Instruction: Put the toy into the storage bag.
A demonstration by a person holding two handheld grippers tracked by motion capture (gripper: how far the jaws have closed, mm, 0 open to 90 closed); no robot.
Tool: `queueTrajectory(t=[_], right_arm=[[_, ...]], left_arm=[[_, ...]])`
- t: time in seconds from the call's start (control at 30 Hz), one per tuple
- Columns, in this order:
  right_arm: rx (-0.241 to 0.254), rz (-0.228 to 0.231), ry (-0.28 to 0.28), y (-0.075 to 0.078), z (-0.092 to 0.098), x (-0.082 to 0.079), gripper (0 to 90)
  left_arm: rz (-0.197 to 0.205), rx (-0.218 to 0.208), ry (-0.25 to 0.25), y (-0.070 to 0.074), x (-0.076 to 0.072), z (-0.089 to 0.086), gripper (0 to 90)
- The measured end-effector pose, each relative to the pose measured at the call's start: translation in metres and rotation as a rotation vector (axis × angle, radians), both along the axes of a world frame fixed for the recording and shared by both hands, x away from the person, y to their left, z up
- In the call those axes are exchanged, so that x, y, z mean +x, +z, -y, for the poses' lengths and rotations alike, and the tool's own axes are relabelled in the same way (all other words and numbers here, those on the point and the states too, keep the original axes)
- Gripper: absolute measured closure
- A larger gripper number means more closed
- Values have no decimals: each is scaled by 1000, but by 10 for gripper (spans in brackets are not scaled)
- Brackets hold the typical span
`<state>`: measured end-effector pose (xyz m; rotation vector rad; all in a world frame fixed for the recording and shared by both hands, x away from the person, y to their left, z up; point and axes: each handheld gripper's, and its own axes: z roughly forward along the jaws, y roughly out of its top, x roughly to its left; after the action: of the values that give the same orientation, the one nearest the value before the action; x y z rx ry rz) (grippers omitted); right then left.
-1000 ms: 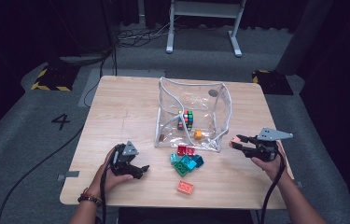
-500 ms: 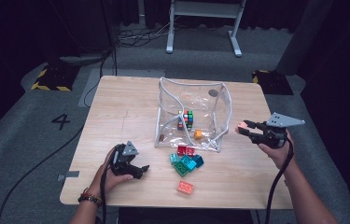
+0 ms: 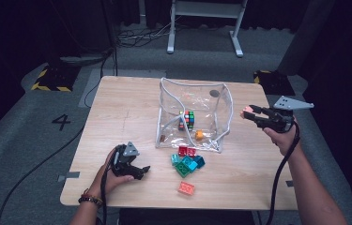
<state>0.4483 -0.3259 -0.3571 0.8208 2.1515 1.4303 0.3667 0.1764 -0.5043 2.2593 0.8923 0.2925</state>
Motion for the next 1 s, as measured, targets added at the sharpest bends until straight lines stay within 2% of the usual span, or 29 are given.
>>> queueTrajectory(t=[0.2, 0.33, 0.53, 0.7, 0.8, 1.0], right_arm=[[-13, 32, -7, 19, -3, 4, 594], [-2, 39, 2, 31, -7, 8, 594], [-52, 57, 5, 43, -14, 15, 593], [-33, 70, 13, 56, -17, 18, 594], [-37, 78, 24, 63, -22, 18, 594], [-55, 75, 65, 65, -38, 19, 594]], left_arm=[[4, 4, 2, 0, 0, 0, 95], [-2, -2, 0, 0, 0, 0, 95], [2, 2, 1, 0, 0, 0, 95], [4, 4, 2, 0, 0, 0, 95], [4, 4, 2, 0, 0, 0, 95], [0, 0, 0, 0, 0, 0, 95]])
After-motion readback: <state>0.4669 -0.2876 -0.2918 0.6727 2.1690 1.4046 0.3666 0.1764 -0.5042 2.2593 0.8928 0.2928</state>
